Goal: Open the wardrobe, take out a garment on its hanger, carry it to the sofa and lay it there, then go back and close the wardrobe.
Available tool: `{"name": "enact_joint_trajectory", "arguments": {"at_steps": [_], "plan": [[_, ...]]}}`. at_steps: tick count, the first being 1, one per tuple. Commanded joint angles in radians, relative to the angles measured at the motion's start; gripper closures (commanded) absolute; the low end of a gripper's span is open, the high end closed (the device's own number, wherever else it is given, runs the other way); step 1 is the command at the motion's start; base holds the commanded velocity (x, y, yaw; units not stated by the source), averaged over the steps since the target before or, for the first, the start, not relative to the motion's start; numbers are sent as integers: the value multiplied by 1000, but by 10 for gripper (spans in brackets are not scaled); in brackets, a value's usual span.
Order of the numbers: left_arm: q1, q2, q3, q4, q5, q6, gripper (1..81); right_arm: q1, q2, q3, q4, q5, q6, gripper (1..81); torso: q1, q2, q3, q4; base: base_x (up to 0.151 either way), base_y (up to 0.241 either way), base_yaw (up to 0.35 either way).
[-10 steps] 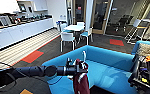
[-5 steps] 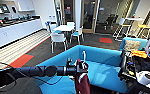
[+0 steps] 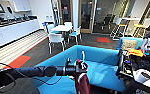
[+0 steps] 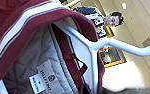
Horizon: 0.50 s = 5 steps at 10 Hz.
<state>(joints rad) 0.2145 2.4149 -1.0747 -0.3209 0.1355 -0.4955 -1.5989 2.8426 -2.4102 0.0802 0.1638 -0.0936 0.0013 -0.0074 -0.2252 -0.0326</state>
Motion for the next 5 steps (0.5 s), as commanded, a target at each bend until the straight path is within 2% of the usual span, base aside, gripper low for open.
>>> {"name": "enact_joint_trajectory", "arguments": {"at_steps": [1, 5], "plan": [[-155, -3, 39, 11, -53, 9, 811, 10, -12, 10, -14, -66, -3, 10, 0, 0, 0, 0, 0, 0, 0], [-155, -3, 36, 11, -51, 9, 811, 12, -12, 11, -16, -66, -3, 10, 0, 0, 0, 0, 0, 0, 0]]}}
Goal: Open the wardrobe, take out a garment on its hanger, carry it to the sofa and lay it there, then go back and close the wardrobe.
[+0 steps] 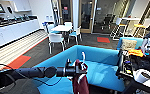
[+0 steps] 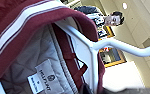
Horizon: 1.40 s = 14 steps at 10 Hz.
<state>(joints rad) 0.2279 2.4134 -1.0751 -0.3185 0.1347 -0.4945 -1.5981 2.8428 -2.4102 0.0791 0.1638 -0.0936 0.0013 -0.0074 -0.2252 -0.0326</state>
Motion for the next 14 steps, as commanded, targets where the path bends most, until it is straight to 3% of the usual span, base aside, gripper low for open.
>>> {"name": "enact_joint_trajectory", "arguments": {"at_steps": [1, 14], "plan": [[-169, -2, 37, 9, -50, 10, 811, 11, -12, 11, -15, -66, -3, 10, 0, 0, 0, 0, 85, 0, 0], [-169, -5, 44, 7, -58, 10, 811, 5, -7, 7, -25, -66, -3, 10, 0, 0, 0, 0, 91, 0, 0]]}}
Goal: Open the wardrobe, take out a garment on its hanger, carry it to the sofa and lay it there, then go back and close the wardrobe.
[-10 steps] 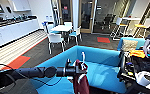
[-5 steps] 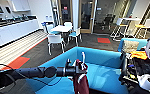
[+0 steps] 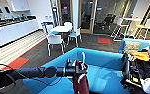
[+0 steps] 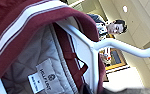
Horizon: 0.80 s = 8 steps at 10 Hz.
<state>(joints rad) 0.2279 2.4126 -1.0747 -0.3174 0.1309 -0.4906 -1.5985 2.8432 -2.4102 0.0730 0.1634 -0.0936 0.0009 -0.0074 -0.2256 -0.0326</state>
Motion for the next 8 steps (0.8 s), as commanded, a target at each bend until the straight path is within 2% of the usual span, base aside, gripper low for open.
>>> {"name": "enact_joint_trajectory", "arguments": {"at_steps": [1, 2, 4, 6, 7, 8], "plan": [[-169, -2, 44, 6, -54, 6, 811, 5, -8, 7, -21, -64, -3, 10, 0, 0, 0, 0, 93, 0, 0], [-169, -2, 45, 6, -56, 6, 811, 5, -8, 7, -21, -64, -3, 10, 0, 0, 0, 0, 84, 0, 0], [-169, -4, 45, 6, -57, 6, 811, 7, -8, 8, -19, -64, -3, 10, 1, 0, 0, 0, 0, 0, 0], [-169, -2, 42, 6, -57, 6, 811, 7, -9, 11, -21, -64, -3, 10, 1, 0, -98, 0, 0, 0, 0], [-173, 2, 33, 6, -60, 6, 811, 10, -8, 13, -21, -65, -3, 10, 0, 0, -112, 0, 0, 0, 0], [-186, 14, 13, 6, -82, 1, 811, 11, -9, 13, -21, -65, -3, 10, -1, 0, -223, 0, 0, 0, 0]]}}
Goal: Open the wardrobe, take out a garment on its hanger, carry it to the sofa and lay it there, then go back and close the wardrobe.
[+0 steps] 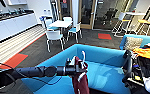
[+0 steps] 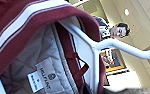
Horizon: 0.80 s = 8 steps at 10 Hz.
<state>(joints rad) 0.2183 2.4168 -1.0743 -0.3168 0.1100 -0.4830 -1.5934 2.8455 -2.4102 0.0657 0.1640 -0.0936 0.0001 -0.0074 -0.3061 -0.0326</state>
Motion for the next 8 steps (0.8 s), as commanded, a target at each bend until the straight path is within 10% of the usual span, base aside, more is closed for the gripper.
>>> {"name": "enact_joint_trajectory", "arguments": {"at_steps": [1, 8], "plan": [[-202, 28, -11, 2, -84, -9, 811, 6, -12, 13, -14, -64, -3, 10, 0, 0, 3, 0, 0, 0, 0], [-444, 264, -327, -7, -84, -160, 811, 37, 4, 10, -11, -70, -1, 10, 2, 1, -41, 0, 0, 0, 0]]}}
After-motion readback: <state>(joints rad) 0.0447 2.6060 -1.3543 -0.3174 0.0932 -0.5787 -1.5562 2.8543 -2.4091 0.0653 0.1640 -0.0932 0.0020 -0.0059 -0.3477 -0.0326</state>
